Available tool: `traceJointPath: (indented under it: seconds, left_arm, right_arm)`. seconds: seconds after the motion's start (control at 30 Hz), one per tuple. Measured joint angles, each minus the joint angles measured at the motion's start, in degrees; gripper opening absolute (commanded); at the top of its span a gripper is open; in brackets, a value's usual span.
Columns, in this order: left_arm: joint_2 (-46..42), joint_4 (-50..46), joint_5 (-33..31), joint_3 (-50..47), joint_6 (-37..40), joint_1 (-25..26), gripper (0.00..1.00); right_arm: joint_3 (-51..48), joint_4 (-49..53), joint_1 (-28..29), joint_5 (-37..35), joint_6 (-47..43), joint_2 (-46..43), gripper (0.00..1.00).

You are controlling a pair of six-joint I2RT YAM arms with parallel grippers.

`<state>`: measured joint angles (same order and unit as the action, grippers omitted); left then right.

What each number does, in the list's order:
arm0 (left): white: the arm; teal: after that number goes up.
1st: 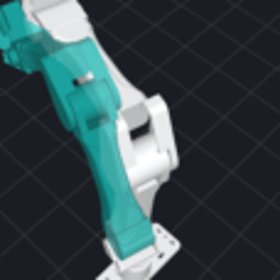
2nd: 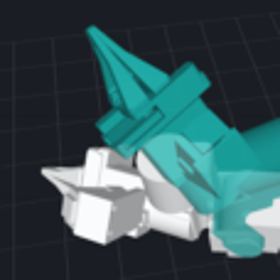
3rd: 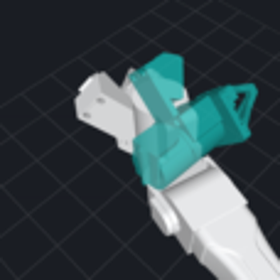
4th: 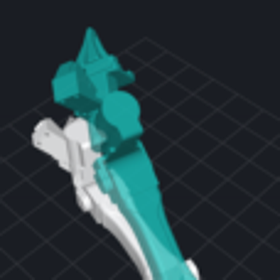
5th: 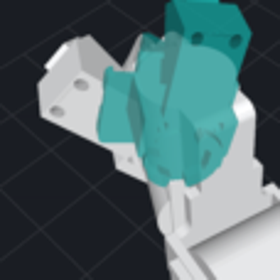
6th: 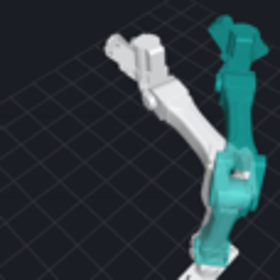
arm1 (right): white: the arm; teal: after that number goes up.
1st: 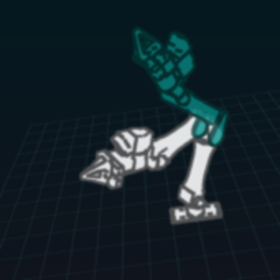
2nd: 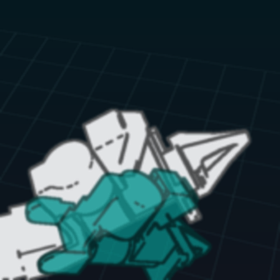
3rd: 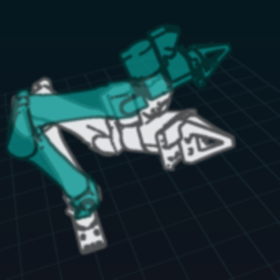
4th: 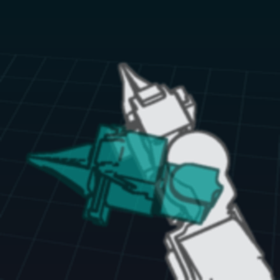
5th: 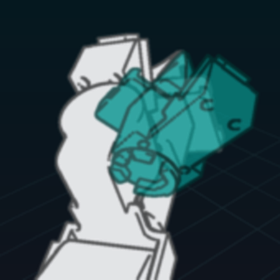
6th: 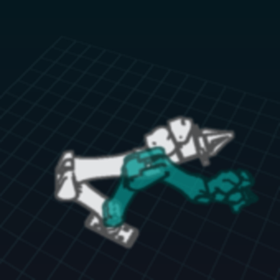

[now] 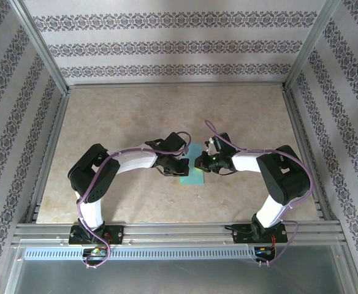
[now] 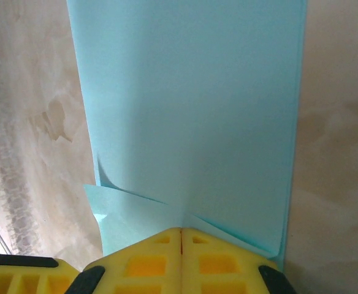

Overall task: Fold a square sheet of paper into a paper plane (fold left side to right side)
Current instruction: Fold the triangle a second time at the center of the table.

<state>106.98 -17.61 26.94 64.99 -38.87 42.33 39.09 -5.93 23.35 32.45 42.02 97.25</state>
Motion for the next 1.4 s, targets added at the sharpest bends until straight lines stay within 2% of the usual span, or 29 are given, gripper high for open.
traceJointPath:
  seconds: [0.27,0.63,1.1,1.4]
  left_arm:
    - [5.25,-0.04,0.04,3.74,1.18,0.00,0.00]
    - [5.81,0.00,0.26,4.42,1.36,0.00,0.00]
    - [4.81,2.01,0.26,2.23,4.00,0.17,0.00]
    - [0.98,1.51,-1.79,-0.98,5.92,1.68,0.01]
  right_arm:
    - [-0.20,-0.37,0.00,0.04,-0.02,0.00,0.00]
    - [-0.57,-1.05,0.00,0.24,-0.22,0.00,0.00]
    - [-0.61,-1.31,0.00,0.50,-0.46,0.26,0.00]
    - [-0.57,-1.68,-0.35,1.73,-0.68,0.74,0.00]
